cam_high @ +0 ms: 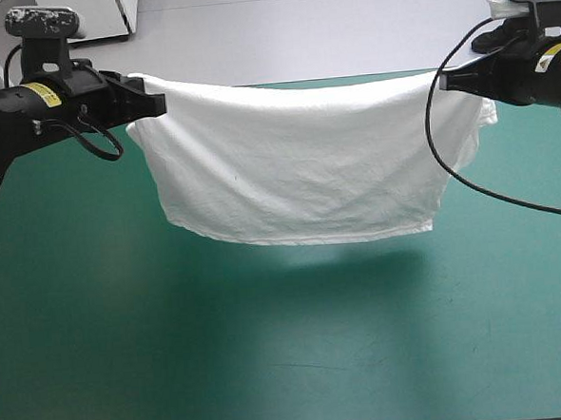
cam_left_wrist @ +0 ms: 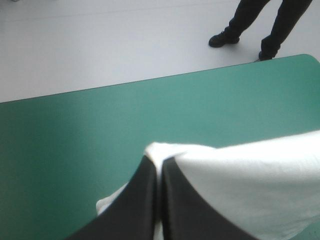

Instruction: Fold the cloth

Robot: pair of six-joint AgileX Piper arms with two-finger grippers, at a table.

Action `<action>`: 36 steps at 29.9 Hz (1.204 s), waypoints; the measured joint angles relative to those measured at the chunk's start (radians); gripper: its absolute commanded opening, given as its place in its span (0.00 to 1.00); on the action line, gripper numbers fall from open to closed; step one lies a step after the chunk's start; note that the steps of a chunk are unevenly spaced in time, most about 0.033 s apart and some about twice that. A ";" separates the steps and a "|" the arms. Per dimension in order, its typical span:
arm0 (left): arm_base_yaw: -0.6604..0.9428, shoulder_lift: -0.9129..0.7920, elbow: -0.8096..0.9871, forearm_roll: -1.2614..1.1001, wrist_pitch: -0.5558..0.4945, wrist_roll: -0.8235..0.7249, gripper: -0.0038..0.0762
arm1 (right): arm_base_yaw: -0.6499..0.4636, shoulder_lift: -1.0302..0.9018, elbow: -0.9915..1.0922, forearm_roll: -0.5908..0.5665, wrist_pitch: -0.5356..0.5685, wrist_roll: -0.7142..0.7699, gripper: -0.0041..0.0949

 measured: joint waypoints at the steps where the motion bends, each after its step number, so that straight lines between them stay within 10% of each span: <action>1: 0.000 0.000 0.000 0.000 -0.007 0.000 0.04 | 0.000 0.000 -0.001 0.001 0.001 0.000 0.02; 22: 0.000 0.313 0.000 0.069 -0.665 0.000 0.04 | 0.001 0.306 -0.073 -0.112 -0.536 0.005 0.02; 29: 0.000 0.403 -0.001 0.086 -0.682 0.000 0.04 | 0.001 0.420 -0.149 -0.118 -0.459 0.033 0.02; 36: 0.000 0.556 -0.001 0.086 -0.465 -0.005 0.04 | 0.001 0.548 -0.114 -0.058 -0.275 0.044 0.02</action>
